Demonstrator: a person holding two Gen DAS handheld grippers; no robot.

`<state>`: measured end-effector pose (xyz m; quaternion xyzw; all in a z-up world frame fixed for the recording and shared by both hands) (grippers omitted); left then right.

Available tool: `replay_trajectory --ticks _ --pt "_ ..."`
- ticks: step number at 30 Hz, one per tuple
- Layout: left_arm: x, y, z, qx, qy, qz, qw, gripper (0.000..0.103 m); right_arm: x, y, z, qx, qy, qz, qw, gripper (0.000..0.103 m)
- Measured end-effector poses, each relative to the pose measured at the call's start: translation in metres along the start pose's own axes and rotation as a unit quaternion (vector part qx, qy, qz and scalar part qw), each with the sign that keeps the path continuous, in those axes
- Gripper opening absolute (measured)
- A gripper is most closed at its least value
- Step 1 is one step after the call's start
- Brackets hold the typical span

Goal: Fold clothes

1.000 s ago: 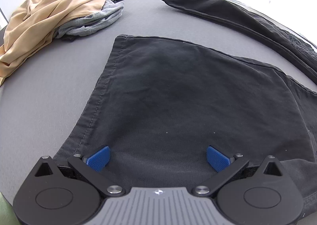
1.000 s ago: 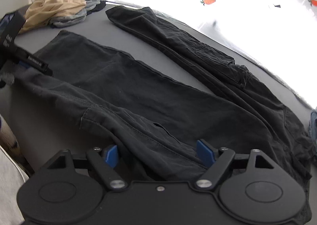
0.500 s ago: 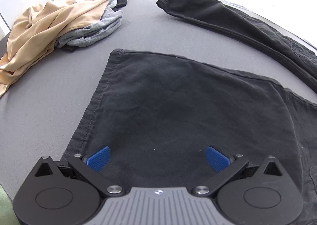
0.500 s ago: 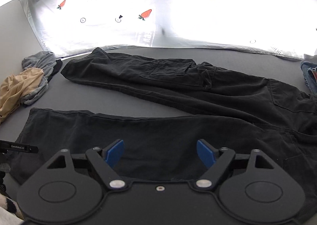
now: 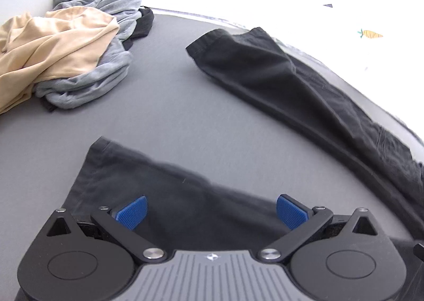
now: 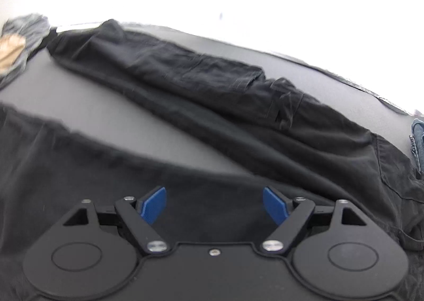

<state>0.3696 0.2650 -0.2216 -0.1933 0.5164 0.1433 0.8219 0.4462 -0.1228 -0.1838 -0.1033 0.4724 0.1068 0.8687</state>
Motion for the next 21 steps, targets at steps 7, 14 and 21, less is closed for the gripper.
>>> replay_trajectory --ticks 7,14,21 --pt "0.063 -0.023 0.118 -0.040 -0.037 -0.015 0.9984 0.103 0.062 -0.030 0.057 0.067 0.028 -0.020 0.997 0.082" --pt "0.107 -0.005 0.192 -0.092 -0.059 -0.016 0.9939 0.089 0.086 -0.022 0.064 0.021 0.040 -0.037 0.998 0.084" --pt "0.091 -0.024 0.202 -0.018 -0.087 0.044 0.9951 0.011 0.087 -0.026 0.061 0.040 0.045 -0.032 0.998 0.086"
Point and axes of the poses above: each gripper's, at about its wrist camera, not at the fingertips, and x roughly the way its jaws point, y to its left, z to its top, the point moved 10 cm from there along x, roughly the way its jaws point, and after that the axes turned 9 degrees about y, right-handed, at the moved point
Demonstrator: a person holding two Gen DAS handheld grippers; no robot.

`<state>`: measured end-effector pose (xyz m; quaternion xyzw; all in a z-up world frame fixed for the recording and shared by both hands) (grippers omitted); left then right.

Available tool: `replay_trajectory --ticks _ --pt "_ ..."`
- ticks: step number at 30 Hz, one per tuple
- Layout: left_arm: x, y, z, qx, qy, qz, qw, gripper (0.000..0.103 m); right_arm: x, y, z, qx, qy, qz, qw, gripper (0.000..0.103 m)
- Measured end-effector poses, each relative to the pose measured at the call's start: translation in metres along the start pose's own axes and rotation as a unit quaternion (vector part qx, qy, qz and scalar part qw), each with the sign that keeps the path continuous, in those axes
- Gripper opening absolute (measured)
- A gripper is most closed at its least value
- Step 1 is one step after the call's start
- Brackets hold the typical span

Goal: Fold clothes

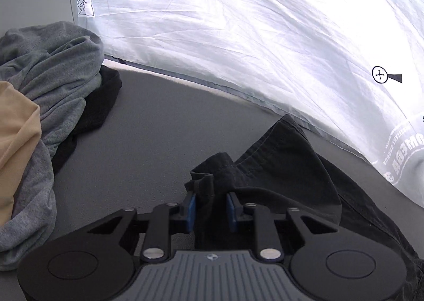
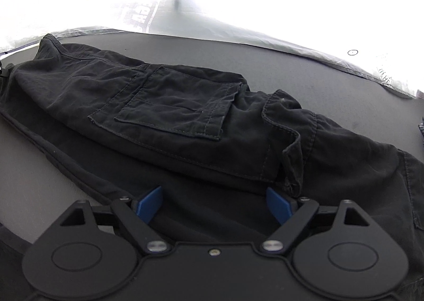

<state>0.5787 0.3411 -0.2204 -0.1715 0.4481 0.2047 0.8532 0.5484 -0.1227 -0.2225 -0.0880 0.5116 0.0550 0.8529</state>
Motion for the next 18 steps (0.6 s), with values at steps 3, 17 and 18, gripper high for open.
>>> replay_trajectory --ticks 3,17,18 --pt "-0.021 0.003 0.001 0.007 -0.014 0.015 0.9998 0.010 -0.002 0.002 -0.001 -0.009 0.002 -0.006 1.000 0.086" --pt "-0.068 0.044 -0.032 -0.037 -0.011 -0.013 0.9992 0.010 -0.029 0.015 -0.027 -0.005 0.003 0.001 1.000 0.086" --pt "-0.067 0.044 -0.032 -0.035 -0.012 -0.005 0.9993 0.010 -0.029 0.016 -0.029 -0.008 0.003 -0.002 1.000 0.086"
Point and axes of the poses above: each gripper's, at about its wrist camera, not at the fingertips, and x roughly the way its jaws point, y to its left, z to its top, the point moved 10 cm from there along x, roughly the way its jaws point, and after that the axes turned 9 degrees about y, right-handed, at the moved point
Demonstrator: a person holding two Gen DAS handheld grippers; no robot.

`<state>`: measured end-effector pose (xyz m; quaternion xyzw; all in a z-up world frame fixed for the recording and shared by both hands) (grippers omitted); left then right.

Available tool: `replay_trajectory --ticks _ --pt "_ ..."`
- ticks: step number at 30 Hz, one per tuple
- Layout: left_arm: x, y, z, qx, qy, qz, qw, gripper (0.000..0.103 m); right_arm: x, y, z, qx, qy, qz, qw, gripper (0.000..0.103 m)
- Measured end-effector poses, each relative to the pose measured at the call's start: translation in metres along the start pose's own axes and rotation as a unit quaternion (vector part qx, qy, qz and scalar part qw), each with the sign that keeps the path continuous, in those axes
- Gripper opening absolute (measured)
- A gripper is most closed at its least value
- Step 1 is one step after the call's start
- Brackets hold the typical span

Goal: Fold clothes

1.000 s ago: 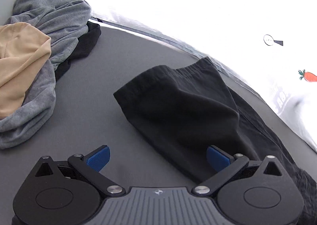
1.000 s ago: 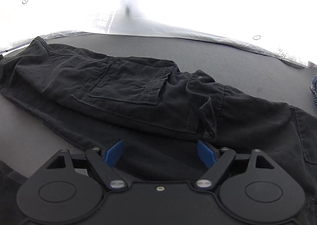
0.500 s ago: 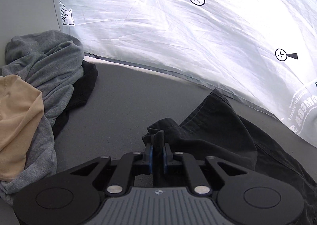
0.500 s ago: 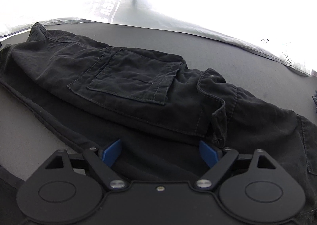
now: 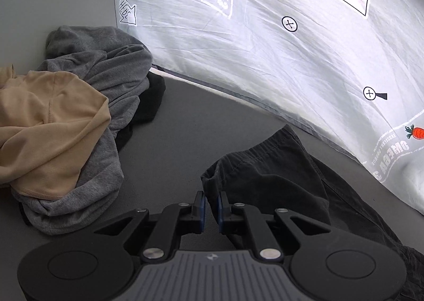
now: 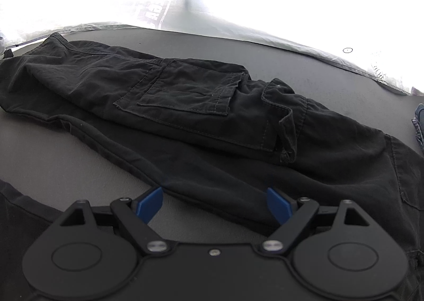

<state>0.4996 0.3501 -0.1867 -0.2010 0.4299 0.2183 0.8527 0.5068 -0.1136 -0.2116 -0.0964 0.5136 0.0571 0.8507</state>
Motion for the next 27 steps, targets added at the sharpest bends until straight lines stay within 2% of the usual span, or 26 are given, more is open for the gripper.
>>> replay_trajectory --ticks 3,10,12,14,16,19,21,23,25,27 --pt "-0.004 -0.002 0.002 0.005 -0.010 0.031 0.9995 0.010 0.002 0.000 -0.003 0.000 0.005 -0.001 1.000 0.086" --pt "-0.073 -0.005 0.007 0.043 -0.061 0.068 0.9949 0.010 -0.004 -0.001 -0.001 0.003 -0.005 0.005 1.000 0.086" --pt "-0.085 0.006 0.000 0.038 -0.058 0.075 0.9948 0.010 -0.007 0.000 -0.003 0.003 -0.009 0.011 1.000 0.086" --pt "-0.082 0.023 -0.017 0.042 -0.041 0.099 0.9934 0.010 -0.008 0.000 -0.006 0.003 -0.008 0.014 1.000 0.086" --pt "-0.066 0.042 -0.042 0.042 -0.005 0.120 0.9918 0.011 -0.007 0.000 -0.011 0.007 -0.004 0.019 1.000 0.086" --pt "-0.043 0.064 -0.077 0.029 0.057 0.140 0.9881 0.019 -0.006 -0.002 -0.016 0.008 0.003 0.026 1.000 0.086" --pt "-0.048 0.072 -0.079 0.016 0.054 0.136 0.9891 0.025 -0.007 -0.002 -0.016 -0.003 0.005 0.023 1.000 0.086" --pt "-0.052 0.080 -0.080 0.003 0.052 0.132 0.9899 0.044 -0.013 -0.003 -0.012 -0.017 -0.002 0.015 1.000 0.086" --pt "-0.061 0.082 -0.072 -0.009 0.034 0.116 0.9926 0.053 -0.021 -0.006 -0.006 -0.019 -0.012 0.015 1.000 0.086" --pt "-0.062 0.074 -0.056 -0.007 0.019 0.089 0.9959 0.055 -0.029 -0.010 0.000 -0.010 -0.021 0.022 0.999 0.086"
Point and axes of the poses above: each gripper's, at about its wrist camera, not at the fingertips, and x roughly the way its jaws point, y to its left, z to its top, the point moved 10 cm from there along x, roughly the way its jaws point, and after that the axes turned 9 degrees about y, right-handed, at the moved point
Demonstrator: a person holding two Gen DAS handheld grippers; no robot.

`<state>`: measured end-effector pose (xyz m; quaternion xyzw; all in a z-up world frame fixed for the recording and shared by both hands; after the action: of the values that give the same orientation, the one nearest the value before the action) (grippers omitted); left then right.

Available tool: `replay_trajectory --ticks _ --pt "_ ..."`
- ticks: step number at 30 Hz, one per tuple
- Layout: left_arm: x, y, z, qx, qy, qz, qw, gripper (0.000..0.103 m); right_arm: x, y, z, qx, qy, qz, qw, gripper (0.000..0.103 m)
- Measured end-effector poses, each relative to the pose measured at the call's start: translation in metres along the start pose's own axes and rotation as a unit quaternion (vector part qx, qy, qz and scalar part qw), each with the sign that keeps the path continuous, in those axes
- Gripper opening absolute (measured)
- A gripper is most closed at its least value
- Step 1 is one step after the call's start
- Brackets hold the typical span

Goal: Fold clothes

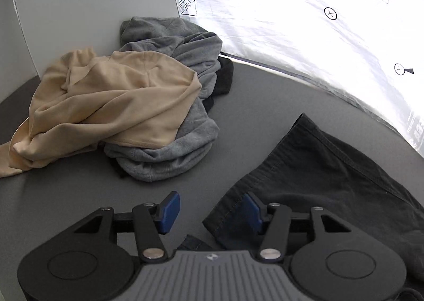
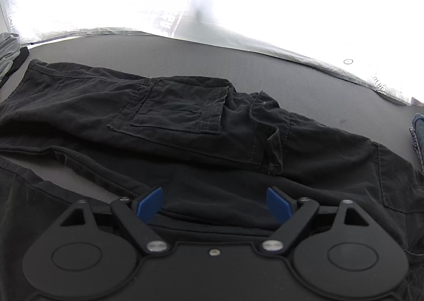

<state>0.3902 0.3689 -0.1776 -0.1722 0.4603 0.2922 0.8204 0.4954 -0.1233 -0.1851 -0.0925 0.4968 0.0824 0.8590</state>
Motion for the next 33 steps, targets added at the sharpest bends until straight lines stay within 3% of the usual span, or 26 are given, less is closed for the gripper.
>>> replay_trajectory --ticks 5,9,11,14,15,16,17,18,23,26,29,31,33 --pt "0.028 -0.075 0.045 0.098 -0.018 -0.054 0.9936 0.060 0.003 -0.008 0.015 0.024 -0.006 -0.002 1.000 0.087" --pt "0.068 -0.132 0.073 0.161 -0.013 -0.066 0.9846 0.069 0.014 -0.011 0.020 0.033 0.003 -0.014 0.999 0.087" --pt "0.092 -0.157 0.084 0.183 -0.002 -0.071 0.9806 0.083 0.017 -0.012 0.026 0.044 0.002 -0.010 0.999 0.087" --pt "0.120 -0.171 0.090 0.186 0.011 -0.051 0.9811 0.083 0.022 -0.013 0.030 0.049 0.006 -0.011 0.999 0.087" --pt "0.126 -0.173 0.090 0.181 0.017 -0.056 0.9818 0.082 0.025 -0.012 0.030 0.045 0.010 -0.014 0.999 0.087" --pt "0.130 -0.175 0.089 0.176 0.021 -0.060 0.9823 0.070 0.027 -0.011 0.029 0.041 0.014 -0.017 0.999 0.087" --pt "0.132 -0.176 0.088 0.180 0.017 -0.059 0.9817 0.039 0.029 -0.009 0.029 0.036 0.017 -0.019 0.999 0.087" --pt "0.134 -0.176 0.087 0.188 0.016 -0.047 0.9809 0.021 0.031 -0.008 0.029 0.032 0.020 -0.021 0.999 0.087" --pt "0.114 -0.166 0.093 0.154 -0.006 -0.061 0.9862 0.016 0.033 0.002 0.034 0.013 0.017 -0.021 1.000 0.087" --pt "0.086 -0.163 0.113 0.121 -0.045 -0.069 0.9893 0.016 0.027 0.006 0.042 -0.008 0.002 -0.034 0.999 0.087" --pt "0.073 -0.171 0.130 0.131 -0.081 -0.055 0.9866 0.016 0.018 0.005 0.051 -0.015 -0.016 -0.038 0.999 0.087" --pt "0.092 -0.178 0.132 0.156 -0.078 -0.023 0.9845 0.020 0.012 0.000 0.054 -0.008 -0.027 -0.039 0.999 0.087" --pt "0.116 -0.178 0.125 0.150 -0.037 -0.007 0.9880 0.024 0.007 -0.009 0.054 0.002 -0.034 -0.041 0.999 0.087"
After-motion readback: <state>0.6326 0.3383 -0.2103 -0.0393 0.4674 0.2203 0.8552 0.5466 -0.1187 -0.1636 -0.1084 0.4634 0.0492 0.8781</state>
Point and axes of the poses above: each gripper's, at about its wrist camera, not at the fingertips, and x roughly the way its jaws point, y to its left, z to its top, the point moved 10 cm from there along x, roughly the way its jaws point, and after that the axes turned 9 degrees about y, right-handed, at the moved point
